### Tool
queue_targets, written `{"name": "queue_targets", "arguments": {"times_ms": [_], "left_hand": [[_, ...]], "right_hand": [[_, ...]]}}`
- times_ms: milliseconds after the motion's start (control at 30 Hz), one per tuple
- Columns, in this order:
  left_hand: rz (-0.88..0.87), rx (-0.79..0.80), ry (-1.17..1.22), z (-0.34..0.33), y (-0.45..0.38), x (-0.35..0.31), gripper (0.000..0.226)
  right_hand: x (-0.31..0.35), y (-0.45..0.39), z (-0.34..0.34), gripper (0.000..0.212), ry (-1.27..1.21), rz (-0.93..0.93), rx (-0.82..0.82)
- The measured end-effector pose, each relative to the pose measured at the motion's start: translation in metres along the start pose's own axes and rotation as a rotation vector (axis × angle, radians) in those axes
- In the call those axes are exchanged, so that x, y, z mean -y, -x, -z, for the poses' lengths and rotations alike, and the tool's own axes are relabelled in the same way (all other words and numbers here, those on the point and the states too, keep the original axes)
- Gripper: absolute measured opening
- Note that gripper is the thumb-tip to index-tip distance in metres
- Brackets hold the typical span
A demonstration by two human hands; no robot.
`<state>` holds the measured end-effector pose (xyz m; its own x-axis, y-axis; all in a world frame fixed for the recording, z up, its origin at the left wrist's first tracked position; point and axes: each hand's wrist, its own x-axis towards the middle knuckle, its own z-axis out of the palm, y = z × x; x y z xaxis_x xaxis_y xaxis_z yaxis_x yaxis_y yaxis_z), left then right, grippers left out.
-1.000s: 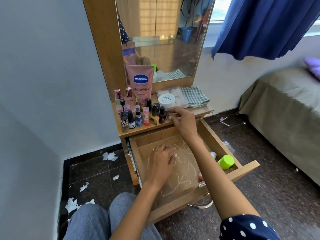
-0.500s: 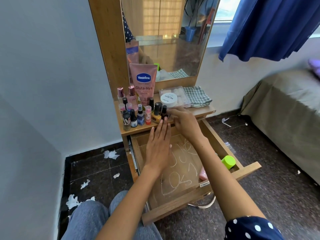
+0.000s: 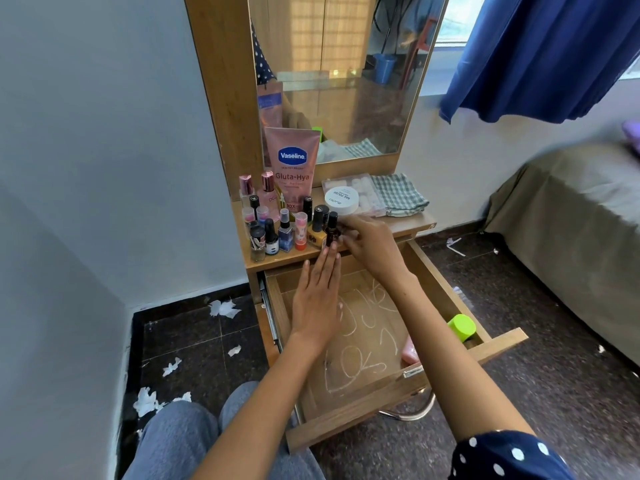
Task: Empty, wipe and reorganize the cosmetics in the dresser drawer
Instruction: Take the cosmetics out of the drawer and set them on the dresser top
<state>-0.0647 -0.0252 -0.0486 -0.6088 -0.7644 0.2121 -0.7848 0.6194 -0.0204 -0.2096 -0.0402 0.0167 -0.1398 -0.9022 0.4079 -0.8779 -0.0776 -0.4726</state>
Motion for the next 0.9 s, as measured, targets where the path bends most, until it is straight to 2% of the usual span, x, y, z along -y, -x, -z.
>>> {"name": "queue_targets", "arguments": {"times_ms": [267, 433, 600, 733, 800, 900], "left_hand": [[0.0, 0.014, -0.011, 0.001, 0.0, 0.001, 0.089], [0.005, 0.027, -0.004, 0.001, -0.001, 0.0, 0.089], [0.002, 0.026, 0.034, 0.002, 0.0, 0.0, 0.088], [0.005, 0.021, 0.04, 0.002, 0.0, 0.0, 0.089], [0.006, 0.02, 0.044, 0.001, -0.001, 0.0, 0.089], [0.005, 0.02, 0.05, 0.001, -0.001, 0.0, 0.089]], "right_hand": [[0.001, -0.004, 0.003, 0.018, 0.041, -0.018, 0.006], [-0.004, 0.007, 0.006, 0.008, 0.079, -0.085, -0.073], [-0.004, 0.003, 0.01, 0.017, 0.074, -0.137, -0.043], [0.001, -0.002, 0.014, 0.037, 0.252, -0.204, 0.116], [-0.001, -0.001, 0.017, 0.037, 0.284, -0.248, 0.173], [-0.006, 0.002, 0.023, 0.03, 0.042, -0.368, 0.154]]}}
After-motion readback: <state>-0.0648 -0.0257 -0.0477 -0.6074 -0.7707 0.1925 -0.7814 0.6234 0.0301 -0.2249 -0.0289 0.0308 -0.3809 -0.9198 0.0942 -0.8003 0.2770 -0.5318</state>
